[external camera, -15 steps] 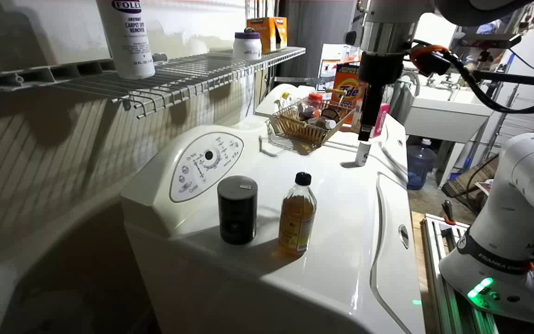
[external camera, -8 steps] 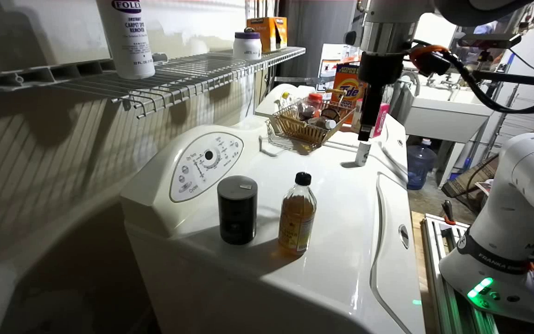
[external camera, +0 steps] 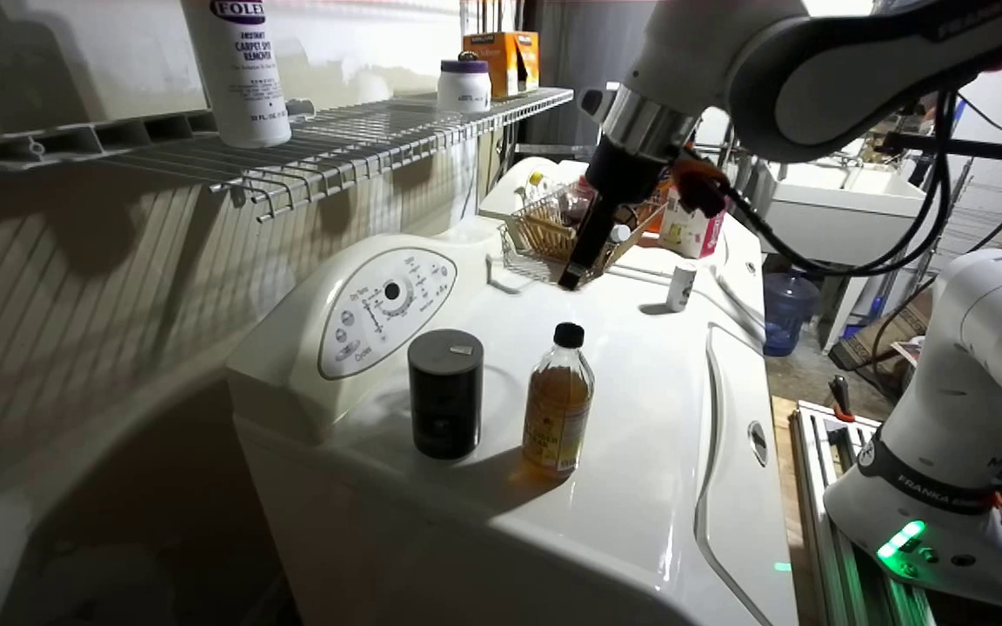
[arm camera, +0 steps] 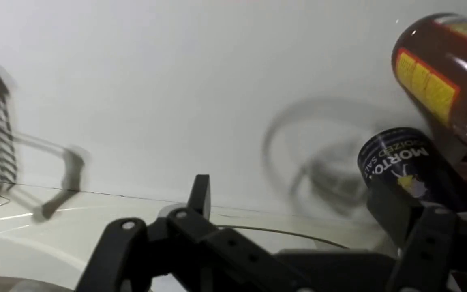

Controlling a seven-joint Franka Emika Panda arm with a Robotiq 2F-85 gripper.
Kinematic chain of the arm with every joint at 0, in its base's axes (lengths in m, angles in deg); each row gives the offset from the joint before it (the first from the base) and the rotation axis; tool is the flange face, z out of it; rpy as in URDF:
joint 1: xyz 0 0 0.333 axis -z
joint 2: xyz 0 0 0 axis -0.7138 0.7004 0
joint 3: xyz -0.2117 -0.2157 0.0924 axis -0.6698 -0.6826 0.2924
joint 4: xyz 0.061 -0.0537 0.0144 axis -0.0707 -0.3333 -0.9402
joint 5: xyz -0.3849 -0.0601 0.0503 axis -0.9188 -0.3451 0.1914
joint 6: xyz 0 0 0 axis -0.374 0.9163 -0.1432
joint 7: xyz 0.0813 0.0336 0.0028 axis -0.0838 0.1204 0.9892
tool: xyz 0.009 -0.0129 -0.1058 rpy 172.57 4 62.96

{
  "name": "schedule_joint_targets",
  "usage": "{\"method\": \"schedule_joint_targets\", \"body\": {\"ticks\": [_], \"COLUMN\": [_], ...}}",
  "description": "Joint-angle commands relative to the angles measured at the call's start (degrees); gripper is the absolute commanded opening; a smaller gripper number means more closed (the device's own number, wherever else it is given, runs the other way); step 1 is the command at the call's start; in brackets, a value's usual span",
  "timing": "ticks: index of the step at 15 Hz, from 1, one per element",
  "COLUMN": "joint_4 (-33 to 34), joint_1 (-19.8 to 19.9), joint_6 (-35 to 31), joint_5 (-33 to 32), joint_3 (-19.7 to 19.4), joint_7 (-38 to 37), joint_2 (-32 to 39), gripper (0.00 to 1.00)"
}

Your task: Press a button on the washing machine on the left.

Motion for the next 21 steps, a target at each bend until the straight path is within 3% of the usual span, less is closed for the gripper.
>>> {"method": "schedule_joint_targets", "body": {"ticks": [1, 3, 8, 12, 13, 16, 21], "joint_4": [2.5, 4.89, 12.22, 17.6, 13.83, 16.15, 18.26], "joint_1": [-0.55, -0.65, -0.22, 0.27, -0.45, -0.41, -0.52], "joint_6": [-9.77, -13.14, -20.29, -20.27, -20.12, -20.14, -20.67], "joint_5": [0.09, 0.74, -0.72, -5.31, -1.72, -2.9, -4.74], "joint_3": [-0.39, -0.74, -0.77, -1.75, -1.8, -2.45, -2.84], "joint_7": [-0.1, 0.02, -1.16, -6.26, -2.15, -3.59, -6.24], "joint_2": [9.38, 13.8, 22.81, 27.78, 24.36, 26.73, 29.11], "gripper": [0.73, 0.68, 0.32, 0.04, 0.21, 0.04, 0.0]}}
